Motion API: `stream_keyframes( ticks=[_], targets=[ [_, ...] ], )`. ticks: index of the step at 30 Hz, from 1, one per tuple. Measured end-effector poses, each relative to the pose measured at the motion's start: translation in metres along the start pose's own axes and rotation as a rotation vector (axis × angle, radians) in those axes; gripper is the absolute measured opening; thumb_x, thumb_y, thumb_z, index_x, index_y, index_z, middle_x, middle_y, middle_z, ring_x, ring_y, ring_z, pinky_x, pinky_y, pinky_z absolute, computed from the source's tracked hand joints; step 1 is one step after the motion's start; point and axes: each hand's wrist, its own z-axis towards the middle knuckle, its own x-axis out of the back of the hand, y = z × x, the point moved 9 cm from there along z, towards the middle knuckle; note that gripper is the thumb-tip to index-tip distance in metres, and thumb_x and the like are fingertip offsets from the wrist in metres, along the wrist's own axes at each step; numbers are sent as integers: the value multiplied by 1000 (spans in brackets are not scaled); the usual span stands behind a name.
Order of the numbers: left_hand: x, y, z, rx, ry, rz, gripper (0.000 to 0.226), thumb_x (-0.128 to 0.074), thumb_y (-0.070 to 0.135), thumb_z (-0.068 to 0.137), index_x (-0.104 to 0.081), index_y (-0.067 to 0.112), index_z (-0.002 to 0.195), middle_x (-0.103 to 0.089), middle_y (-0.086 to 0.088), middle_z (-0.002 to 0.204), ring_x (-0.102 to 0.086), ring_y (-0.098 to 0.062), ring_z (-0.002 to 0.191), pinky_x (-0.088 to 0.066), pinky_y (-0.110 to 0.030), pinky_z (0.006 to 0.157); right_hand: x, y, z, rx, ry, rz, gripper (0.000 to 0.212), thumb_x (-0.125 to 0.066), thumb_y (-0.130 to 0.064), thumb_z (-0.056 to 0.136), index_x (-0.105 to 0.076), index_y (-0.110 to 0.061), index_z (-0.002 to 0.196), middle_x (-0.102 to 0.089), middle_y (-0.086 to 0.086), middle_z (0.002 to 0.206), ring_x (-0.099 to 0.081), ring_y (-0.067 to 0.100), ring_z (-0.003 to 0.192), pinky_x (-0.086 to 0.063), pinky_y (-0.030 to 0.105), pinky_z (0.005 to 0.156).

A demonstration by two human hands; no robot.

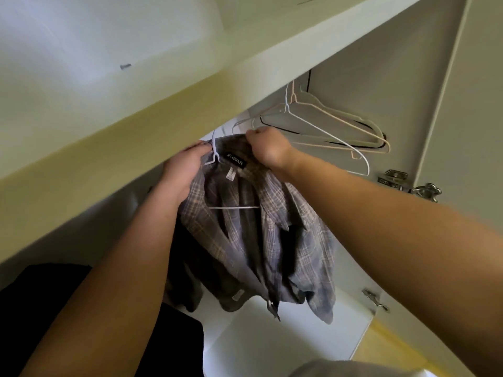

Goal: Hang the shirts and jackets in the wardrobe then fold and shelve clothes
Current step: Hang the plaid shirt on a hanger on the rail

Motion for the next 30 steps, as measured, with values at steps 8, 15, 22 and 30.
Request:
stream_keyframes(
  ticks=[8,15,22,30],
  targets=[
    [16,-33,-4,411,-218,-207,68,-45,24,104,-70,5,44,-68,-9,56,-66,-19,46,-52,-37,73,-1,-10,13,31,-54,-114,27,-73,-20,87,-72,6,95,-73,17,96,-68,27,85,-57,39,84],
    [23,-33,-11,145,-245,-120,48,-56,22,101,-78,26,58,-73,5,64,-70,-9,56,-54,-20,48,-16,-10,2,201,-172,-414,44,-58,-64,89,-64,-22,100,-65,-2,102,-58,17,90,-40,28,74],
    [44,-18,-24,-414,80,465,33,-85,15,76,-60,36,82,-63,16,91,-61,-9,88,-46,-27,80,-15,1,-14,469,-13,-848,41,-64,-48,86,-58,-25,120,-49,9,121,-54,35,105,-43,38,82],
    [41,-3,-59,-594,485,842,16,-62,31,94,-63,15,89,-66,-14,86,-61,-38,74,-50,-39,59,-17,18,-43,407,189,-1039,39,-57,-8,85,-49,-11,123,-55,15,116,-54,37,107,-43,41,77]
  ],
)
